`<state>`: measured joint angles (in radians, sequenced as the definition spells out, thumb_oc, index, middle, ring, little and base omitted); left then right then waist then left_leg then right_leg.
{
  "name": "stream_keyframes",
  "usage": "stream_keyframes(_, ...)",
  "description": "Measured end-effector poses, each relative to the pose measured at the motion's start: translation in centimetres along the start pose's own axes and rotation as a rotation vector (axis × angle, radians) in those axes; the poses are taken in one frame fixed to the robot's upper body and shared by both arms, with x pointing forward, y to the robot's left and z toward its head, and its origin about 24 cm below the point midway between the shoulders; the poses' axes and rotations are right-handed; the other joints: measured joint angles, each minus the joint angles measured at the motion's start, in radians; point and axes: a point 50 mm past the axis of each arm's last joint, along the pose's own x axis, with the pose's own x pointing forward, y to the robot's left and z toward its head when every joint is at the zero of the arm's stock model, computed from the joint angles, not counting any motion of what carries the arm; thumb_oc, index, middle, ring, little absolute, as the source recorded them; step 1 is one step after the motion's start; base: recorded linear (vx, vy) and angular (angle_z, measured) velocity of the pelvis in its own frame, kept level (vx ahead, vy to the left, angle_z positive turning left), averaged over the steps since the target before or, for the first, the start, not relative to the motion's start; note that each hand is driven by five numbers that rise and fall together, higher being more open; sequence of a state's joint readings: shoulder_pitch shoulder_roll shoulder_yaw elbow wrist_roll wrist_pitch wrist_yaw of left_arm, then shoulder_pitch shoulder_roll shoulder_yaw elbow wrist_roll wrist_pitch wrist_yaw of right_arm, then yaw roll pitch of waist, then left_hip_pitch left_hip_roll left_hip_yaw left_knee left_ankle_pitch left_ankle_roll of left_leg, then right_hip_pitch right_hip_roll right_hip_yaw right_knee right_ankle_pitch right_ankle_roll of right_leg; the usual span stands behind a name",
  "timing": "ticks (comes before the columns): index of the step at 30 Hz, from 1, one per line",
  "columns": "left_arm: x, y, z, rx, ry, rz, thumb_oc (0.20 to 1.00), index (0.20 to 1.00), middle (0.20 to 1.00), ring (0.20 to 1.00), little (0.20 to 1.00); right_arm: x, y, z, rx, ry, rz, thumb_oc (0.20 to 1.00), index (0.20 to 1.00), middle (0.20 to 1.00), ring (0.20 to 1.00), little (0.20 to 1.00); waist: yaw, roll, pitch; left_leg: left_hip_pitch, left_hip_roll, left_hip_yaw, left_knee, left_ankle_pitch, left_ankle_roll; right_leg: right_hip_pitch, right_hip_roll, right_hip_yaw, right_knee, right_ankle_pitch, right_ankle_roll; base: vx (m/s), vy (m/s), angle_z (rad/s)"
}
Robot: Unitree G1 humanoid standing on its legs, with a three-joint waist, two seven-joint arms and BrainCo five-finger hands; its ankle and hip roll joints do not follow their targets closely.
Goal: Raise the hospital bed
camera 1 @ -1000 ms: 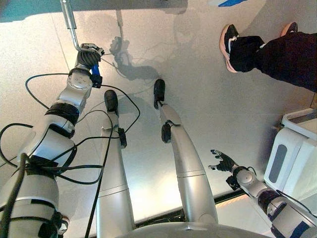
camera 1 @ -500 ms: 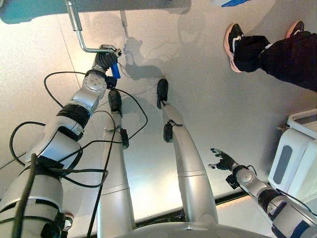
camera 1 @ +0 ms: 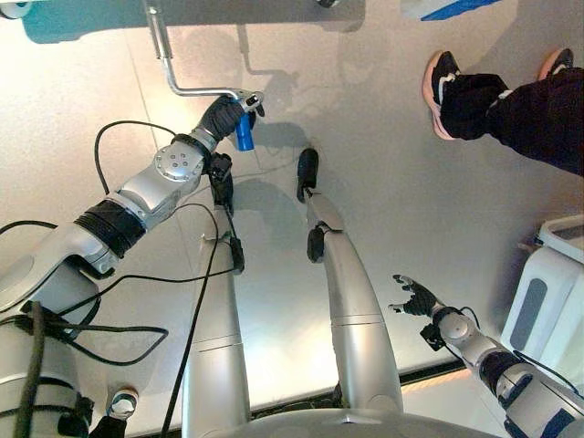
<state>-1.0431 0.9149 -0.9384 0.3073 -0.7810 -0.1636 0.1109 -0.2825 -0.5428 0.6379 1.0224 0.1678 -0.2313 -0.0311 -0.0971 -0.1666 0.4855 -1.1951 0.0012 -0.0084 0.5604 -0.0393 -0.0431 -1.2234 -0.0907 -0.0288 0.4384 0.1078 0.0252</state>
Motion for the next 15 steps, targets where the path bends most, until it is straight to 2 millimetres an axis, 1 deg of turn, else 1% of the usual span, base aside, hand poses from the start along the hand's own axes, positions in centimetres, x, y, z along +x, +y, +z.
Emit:
stream_keyframes(1, -0.6, 0.1, 0.6, -0.016, -0.012, -0.021, 0.200, 0.200, 0.200, 0.200, 0.200, 0.0, -0.2, -0.1, 0.000, 0.001, -0.005, 1.000, 1.000, 1.000, 1.000, 1.000, 0.008, 0.004, 0.002, 0.001, -0.005, -0.004, 0.000, 0.001, -0.002, -0.001, -0.005, -0.003, 0.010, -0.006, 0.000, 0.00, 0.022, 0.10)
stream_keyframes(3, -1.6, 0.5, 1.2, -0.008, -0.012, -0.065, 0.200, 0.200, 0.200, 0.200, 0.200, -0.2, -0.3, -0.4, -0.003, 0.011, -0.006, 1.000, 1.000, 1.000, 1.000, 1.000, 0.009, 0.006, 0.004, 0.004, -0.008, -0.008, 0.001, 0.002, -0.003, 0.001, -0.009, -0.008, 0.018, -0.010, -0.001, 0.00, 0.015, 0.08)
stream_keyframes(5, -1.8, 0.3, 1.3, -0.020, -0.017, -0.089, 0.200, 0.200, 0.200, 0.200, 0.200, -0.4, -0.3, -0.8, -0.006, 0.022, -0.005, 1.000, 1.000, 1.000, 1.000, 1.000, 0.018, 0.007, 0.005, 0.009, -0.008, -0.009, 0.000, 0.002, -0.003, 0.005, -0.009, -0.007, 0.019, -0.010, -0.001, 0.00, 0.000, 0.00)
stream_keyframes(6, -1.8, 0.4, 1.3, -0.028, -0.015, -0.086, 0.200, 0.200, 0.200, 0.200, 0.200, -0.4, -0.3, -1.0, -0.006, 0.026, -0.004, 1.000, 1.000, 1.000, 1.000, 1.000, 0.037, 0.008, 0.005, 0.013, -0.009, -0.011, -0.004, 0.002, -0.004, 0.010, -0.010, -0.007, 0.019, -0.010, -0.001, 0.01, 0.015, 0.04)
stream_keyframes(8, -2.4, 0.7, 1.6, -0.025, -0.015, -0.097, 0.200, 0.200, 0.200, 0.200, 0.200, -0.5, -0.2, -1.1, -0.011, 0.028, 0.002, 1.000, 1.000, 1.000, 1.000, 1.000, 0.031, 0.008, 0.005, 0.013, -0.012, -0.020, -0.006, 0.004, -0.005, 0.011, -0.012, -0.013, 0.023, -0.014, -0.001, 0.00, 0.006, 0.07)
stream_keyframes(10, -2.6, 0.6, 1.7, -0.040, -0.023, -0.116, 0.200, 0.200, 0.200, 0.200, 0.200, -0.7, -0.1, -1.6, -0.018, 0.041, 0.008, 1.000, 1.000, 1.000, 1.000, 1.000, 0.035, 0.009, 0.006, 0.015, -0.013, -0.021, -0.007, 0.005, -0.006, 0.012, -0.014, -0.016, 0.028, -0.019, -0.002, 0.01, 0.010, 0.05)
stream_keyframes(11, -2.7, 0.7, 1.8, -0.043, -0.024, -0.119, 0.200, 0.200, 0.200, 0.200, 0.200, -0.7, -0.1, -1.5, -0.015, 0.037, 0.009, 1.000, 1.000, 1.000, 1.000, 1.000, 0.044, 0.010, 0.007, 0.016, -0.015, -0.024, -0.008, 0.005, -0.007, 0.013, -0.016, -0.016, 0.031, -0.021, -0.002, 0.01, 0.013, 0.06)
stream_keyframes(13, -3.2, 1.0, 1.9, -0.045, -0.021, -0.121, 0.200, 0.200, 0.200, 0.200, 0.200, -0.8, -0.2, -1.6, -0.020, 0.040, 0.009, 1.000, 1.000, 1.000, 1.000, 1.000, 0.035, 0.012, 0.008, 0.015, -0.016, -0.026, -0.007, 0.006, -0.007, 0.013, -0.016, -0.021, 0.034, -0.023, -0.002, 0.00, 0.005, 0.03)
stream_keyframes(15, -3.6, 1.2, 2.0, -0.056, -0.026, -0.123, 0.200, 0.200, 0.200, 0.200, 0.200, -0.9, -0.2, -1.8, -0.024, 0.044, 0.014, 1.000, 1.000, 1.000, 1.000, 1.000, 0.042, 0.017, 0.011, 0.016, -0.017, -0.027, -0.007, 0.005, -0.007, 0.014, -0.018, -0.022, 0.034, -0.025, -0.002, 0.00, 0.016, 0.01)
